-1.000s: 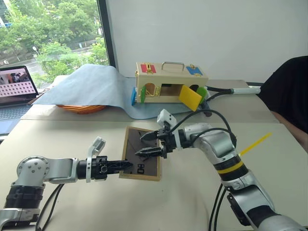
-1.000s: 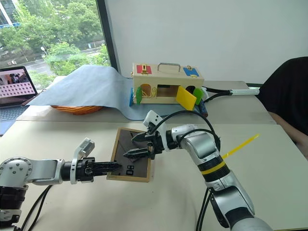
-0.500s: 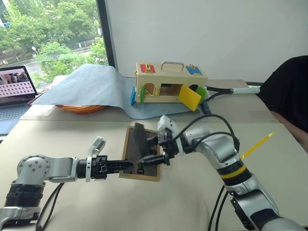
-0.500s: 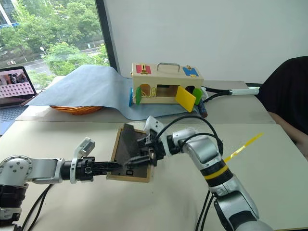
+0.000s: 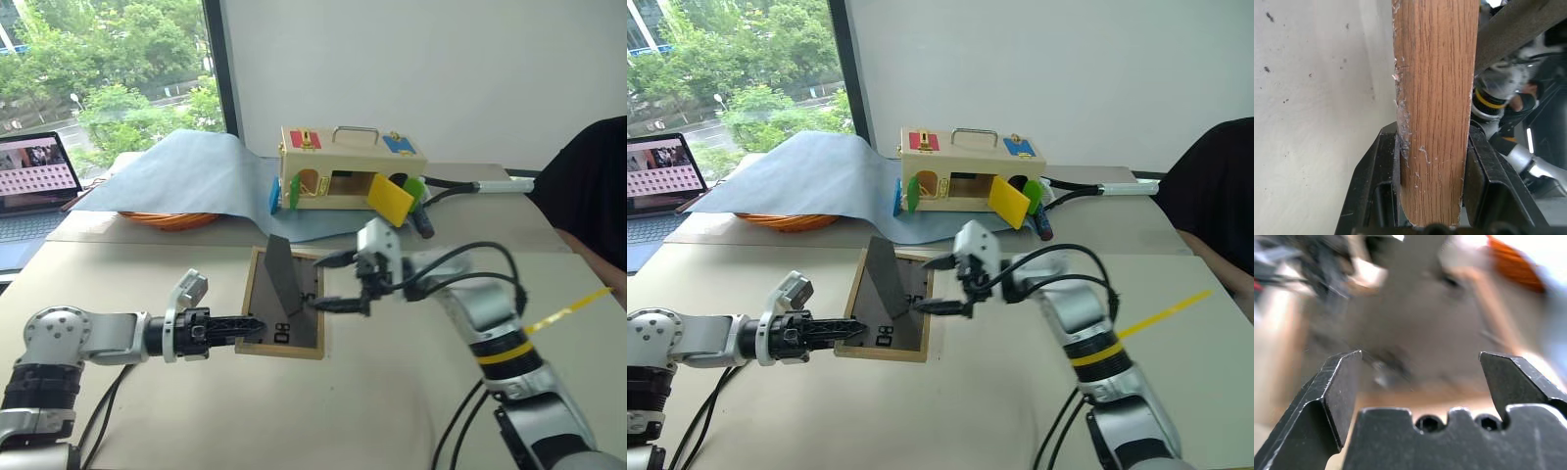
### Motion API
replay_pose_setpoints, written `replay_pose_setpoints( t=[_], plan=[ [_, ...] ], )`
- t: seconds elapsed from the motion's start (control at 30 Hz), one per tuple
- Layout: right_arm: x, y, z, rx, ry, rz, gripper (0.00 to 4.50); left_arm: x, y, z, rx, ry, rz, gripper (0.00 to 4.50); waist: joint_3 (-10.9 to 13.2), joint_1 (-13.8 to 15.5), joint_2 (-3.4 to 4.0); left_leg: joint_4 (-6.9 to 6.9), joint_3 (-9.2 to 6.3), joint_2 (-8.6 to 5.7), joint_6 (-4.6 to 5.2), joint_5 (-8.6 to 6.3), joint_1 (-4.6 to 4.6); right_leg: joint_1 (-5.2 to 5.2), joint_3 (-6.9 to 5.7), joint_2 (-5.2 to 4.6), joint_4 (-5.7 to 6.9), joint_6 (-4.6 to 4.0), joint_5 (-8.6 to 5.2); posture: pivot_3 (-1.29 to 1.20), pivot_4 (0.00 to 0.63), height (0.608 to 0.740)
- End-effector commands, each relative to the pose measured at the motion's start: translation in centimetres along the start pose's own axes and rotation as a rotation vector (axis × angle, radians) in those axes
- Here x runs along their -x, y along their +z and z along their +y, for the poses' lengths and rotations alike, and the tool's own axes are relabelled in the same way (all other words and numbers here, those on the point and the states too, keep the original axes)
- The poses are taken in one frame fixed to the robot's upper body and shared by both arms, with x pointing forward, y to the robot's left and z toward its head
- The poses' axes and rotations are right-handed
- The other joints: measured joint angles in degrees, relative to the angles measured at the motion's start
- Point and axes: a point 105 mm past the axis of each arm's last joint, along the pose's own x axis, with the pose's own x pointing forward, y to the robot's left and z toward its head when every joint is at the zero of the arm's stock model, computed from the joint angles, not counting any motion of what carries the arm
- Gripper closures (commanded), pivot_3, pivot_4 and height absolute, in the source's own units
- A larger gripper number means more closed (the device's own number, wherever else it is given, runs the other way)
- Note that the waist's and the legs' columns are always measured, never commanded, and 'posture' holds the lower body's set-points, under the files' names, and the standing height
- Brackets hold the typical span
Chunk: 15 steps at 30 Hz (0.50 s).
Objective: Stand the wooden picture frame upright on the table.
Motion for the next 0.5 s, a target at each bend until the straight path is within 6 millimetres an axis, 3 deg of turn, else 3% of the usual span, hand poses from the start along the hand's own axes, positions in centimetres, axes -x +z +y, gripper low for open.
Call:
replay_pose_setpoints(
  t=[0.03,0.13,0.23,0.37,0.5],
  plan=[
    [1.5,2.1,-1.3,0.227,-0.098,-0.040,0.05,0.3,0.1,-2.0,-0.002,-0.109,0.029,3.38,0.0,0.0,0.01,-0.10,0.00,0.00,0.00,0.00,0.02,0.00,0.00,0.00,-0.04,-0.01,0.00,0.00,0.150,0.667],
    [1.6,1.4,-1.1,0.607,-0.165,0.027,0.05,0.2,0.0,-1.9,0.024,-0.116,0.048,3.38,0.0,-0.4,0.03,-0.24,-0.03,0.00,0.00,0.00,0.03,0.00,-0.03,0.01,-0.05,-0.06,-0.02,0.00,0.150,0.667],
    [1.3,1.7,-0.5,0.960,-0.283,-0.013,0.05,-0.1,0.4,-1.7,0.036,-0.114,0.047,3.38,0.0,-0.3,0.04,-0.28,-0.09,0.00,0.00,0.00,0.03,0.09,-0.09,0.00,-0.24,-0.06,-0.02,0.00,0.150,0.667],
    [-0.5,0.8,2.2,1.137,-0.288,-0.116,0.05,-0.5,0.8,-1.9,0.040,-0.126,0.057,3.38,0.2,-0.3,0.19,-0.25,-0.18,0.00,-0.02,0.01,0.02,0.13,-0.16,0.00,-0.23,-0.08,0.00,0.00,0.150,0.667],
    [-1.8,1.8,2.8,1.197,-0.352,-0.219,0.05,-0.6,0.9,-2.0,0.031,-0.128,0.062,3.38,0.2,-0.4,0.22,-0.18,-0.20,-0.01,-0.08,0.05,0.01,0.15,-0.17,0.00,-0.14,-0.09,0.00,0.00,0.150,0.667]
  ],
)
